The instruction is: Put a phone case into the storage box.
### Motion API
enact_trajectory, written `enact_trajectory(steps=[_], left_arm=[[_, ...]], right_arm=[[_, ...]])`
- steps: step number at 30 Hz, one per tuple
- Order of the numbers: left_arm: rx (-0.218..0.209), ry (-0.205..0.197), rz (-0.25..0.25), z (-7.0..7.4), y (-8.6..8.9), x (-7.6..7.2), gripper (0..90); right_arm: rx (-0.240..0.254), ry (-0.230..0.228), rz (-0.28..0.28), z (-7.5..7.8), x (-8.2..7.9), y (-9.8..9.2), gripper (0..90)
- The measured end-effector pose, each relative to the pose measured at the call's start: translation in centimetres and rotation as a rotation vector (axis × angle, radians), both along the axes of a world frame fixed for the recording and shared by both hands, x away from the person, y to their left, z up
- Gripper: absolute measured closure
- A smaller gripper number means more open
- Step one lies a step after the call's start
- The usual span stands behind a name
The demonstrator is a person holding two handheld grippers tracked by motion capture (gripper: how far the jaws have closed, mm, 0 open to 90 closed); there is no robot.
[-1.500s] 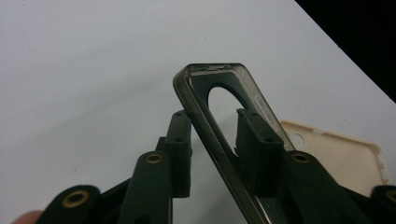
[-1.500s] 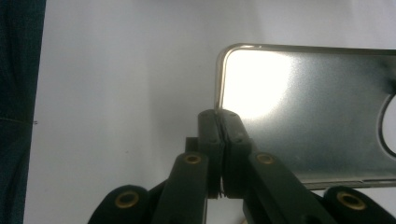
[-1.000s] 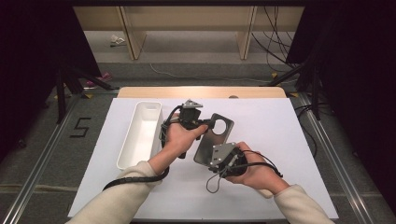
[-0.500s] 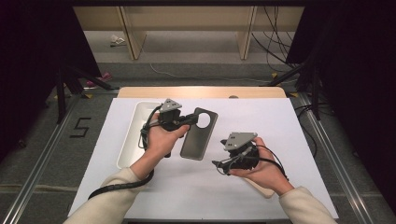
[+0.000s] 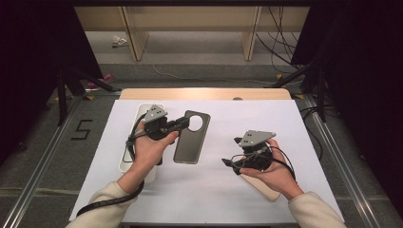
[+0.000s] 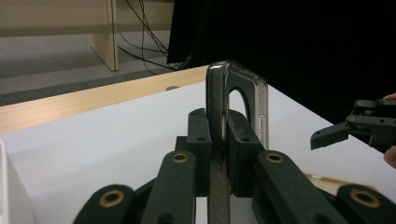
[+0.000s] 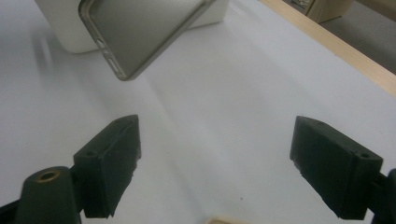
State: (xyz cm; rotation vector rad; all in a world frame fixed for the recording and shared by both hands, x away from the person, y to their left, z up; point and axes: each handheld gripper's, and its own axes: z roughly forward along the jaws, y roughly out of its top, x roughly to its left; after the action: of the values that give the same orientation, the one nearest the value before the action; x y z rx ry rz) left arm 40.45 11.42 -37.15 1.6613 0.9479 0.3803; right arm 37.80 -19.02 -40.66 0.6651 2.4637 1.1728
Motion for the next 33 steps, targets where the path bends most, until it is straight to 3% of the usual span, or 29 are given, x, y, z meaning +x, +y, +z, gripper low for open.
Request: enact_trajectory(steps=[18,33], left_arm=[[-0.021,-0.049,0.021,0.8,2.3,-0.7,81.4],[-0.031,-0.068,0.029,1.4,3.8,-0.9,81.4]], right_arm=[[0.06,0.013,-0.063,-0.4,-0.1,-1.1,17.0],[0.093,0.018,-0.09,-0.4,-0.2,-1.7,17.0]])
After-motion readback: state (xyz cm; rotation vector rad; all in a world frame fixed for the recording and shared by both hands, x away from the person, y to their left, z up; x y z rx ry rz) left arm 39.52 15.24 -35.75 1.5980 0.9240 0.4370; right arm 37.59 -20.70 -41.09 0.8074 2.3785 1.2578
